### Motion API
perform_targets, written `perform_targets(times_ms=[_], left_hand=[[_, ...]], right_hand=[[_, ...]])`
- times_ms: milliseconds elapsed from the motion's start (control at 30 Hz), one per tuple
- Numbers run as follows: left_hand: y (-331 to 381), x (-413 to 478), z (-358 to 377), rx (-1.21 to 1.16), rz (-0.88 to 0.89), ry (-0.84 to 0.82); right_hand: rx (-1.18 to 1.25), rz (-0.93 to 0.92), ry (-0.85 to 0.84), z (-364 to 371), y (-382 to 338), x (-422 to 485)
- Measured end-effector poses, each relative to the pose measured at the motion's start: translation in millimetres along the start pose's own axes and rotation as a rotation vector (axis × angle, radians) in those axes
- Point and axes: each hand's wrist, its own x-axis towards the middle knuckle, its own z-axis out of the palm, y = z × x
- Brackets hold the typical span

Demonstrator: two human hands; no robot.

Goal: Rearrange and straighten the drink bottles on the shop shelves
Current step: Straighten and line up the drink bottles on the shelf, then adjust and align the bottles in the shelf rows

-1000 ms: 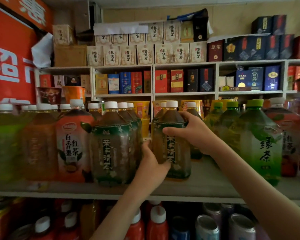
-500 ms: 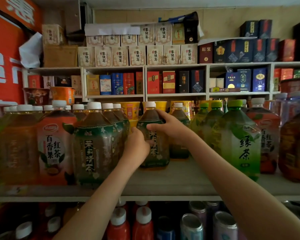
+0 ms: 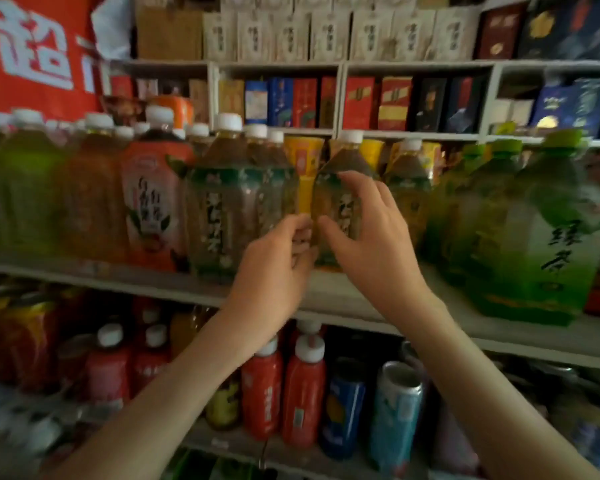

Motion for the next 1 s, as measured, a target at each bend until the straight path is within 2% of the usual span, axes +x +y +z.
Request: perform_targets(times_ms=[67, 167, 267, 433, 567, 667, 867, 1000], left_hand=[[-12.7, -34.5, -12.4, -0.043, -0.006, 0.066], [-44.4, -87.1, -26.8, -0.007, -0.12, 0.099], [-91.8, -149.8, -38.1, 0.001, -0.345, 0.086], [-168.0, -285.7, -47.6, 0.07, -0.787, 0.165], [-220.9, -396.5, -42.0, 0.144, -1.038, 0.273], [-262.6, -469.4, -21.3, 0.208, -1.156, 0.273], [-369.4, -595.8, 53.2, 0.285, -1.289, 0.289], [-436.4, -663.3, 101.4, 0.34, -1.336, 0.286]], right_hand=[[0.061, -0.087, -0.085, 13.7, -14.3, -34.8], [0.191, -0.154, -0.294, 47.3, -26.6, -90.0], [0.297, -0.144, -0.496, 93.9, -31.8, -138.6], [0.408, -0.16, -0.892, 184.5, -53.9, -232.8], [0.399, -0.163, -1.141, 259.3, -60.1, -329.5], [0.389, -0.068, -1.302, 307.6, -49.0, -413.7], [0.187, 0.205, -1.653, 391.4, 1.5, -582.0], [0.048, 0.185, -1.734, 426.3, 57.5, -690.3]])
